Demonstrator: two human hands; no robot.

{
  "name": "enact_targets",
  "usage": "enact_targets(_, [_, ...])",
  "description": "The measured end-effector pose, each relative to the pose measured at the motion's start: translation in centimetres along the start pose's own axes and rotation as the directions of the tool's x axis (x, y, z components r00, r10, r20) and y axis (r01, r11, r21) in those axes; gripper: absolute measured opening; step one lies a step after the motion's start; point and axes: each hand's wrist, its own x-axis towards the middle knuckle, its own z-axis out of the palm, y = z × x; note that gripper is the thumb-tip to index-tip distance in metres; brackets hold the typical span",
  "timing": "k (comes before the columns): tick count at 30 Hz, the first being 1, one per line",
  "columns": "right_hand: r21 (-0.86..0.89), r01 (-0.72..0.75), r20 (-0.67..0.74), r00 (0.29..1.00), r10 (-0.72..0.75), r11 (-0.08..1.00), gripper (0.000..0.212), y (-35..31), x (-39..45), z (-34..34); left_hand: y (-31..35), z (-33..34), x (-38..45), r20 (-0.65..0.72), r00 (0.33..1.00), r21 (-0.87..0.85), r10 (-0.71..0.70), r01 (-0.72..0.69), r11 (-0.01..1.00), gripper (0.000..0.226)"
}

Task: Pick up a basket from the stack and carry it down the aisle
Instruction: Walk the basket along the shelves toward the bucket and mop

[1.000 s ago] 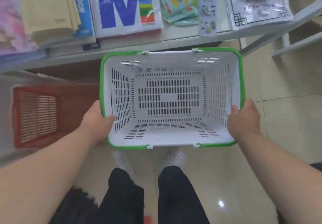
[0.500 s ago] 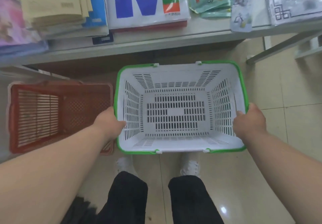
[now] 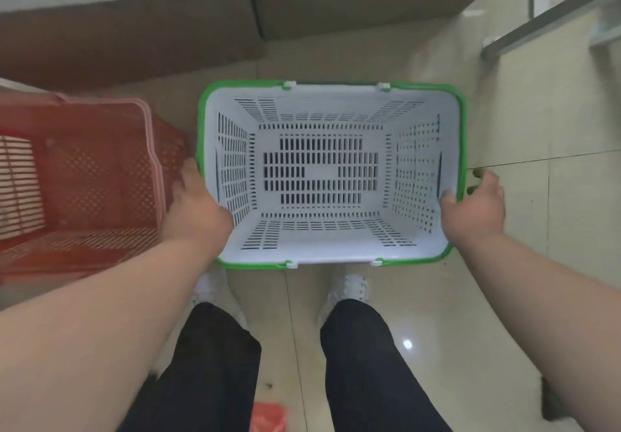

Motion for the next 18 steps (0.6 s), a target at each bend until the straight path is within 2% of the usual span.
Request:
enact_targets(2, [0.067, -0.062, 0.099, 0.994, 0.056, 0.996, 0.063, -0.1, 0.9, 0.4, -0.3, 0.3, 1.3, 0.057, 0.996, -0.08, -0.062, 0.066, 0.995, 0.07])
enact_targets(4, [0.16, -0.123, 0.207, 0.974, 0.088, 0.979, 0.044, -0.1, 1.9, 0.9, -0.5, 0.4, 3.0, 0.088, 0.986, -0.162, -0.144, 0.157, 0.974, 0.056])
enact_targets(6, [0.216, -0.14, 0.248, 0.965, 0.084, 0.966, 0.027, -0.3, 2.4, 1.1, -0.7, 0.1, 4.0, 0.145, 0.977, -0.191, -0.156, 0.182, 0.965, 0.049])
enact_targets(8, [0.238, -0.144, 0.248, 0.965, 0.083, 0.961, 0.025, -0.5, 2.5, 1.1, -0.7, -0.3, 4.2, 0.169, 0.977, -0.193, -0.132, 0.164, 0.967, 0.048])
enact_targets(12, [0.241, -0.167, 0.213, 0.97, 0.116, 0.956, 0.027, -1.1, 1.0, 0.1, -1.0, -1.5, 2.7, 0.13, 0.984, -0.229, -0.119, 0.146, 0.962, 0.045])
enact_targets(18, [0.176, -0.149, 0.207, 0.972, 0.112, 0.973, 0.025, -2.9, -2.8, -5.2, -2.0, -6.0, -1.3, 0.136, 0.988, -0.225, -0.067, 0.096, 0.97, 0.037])
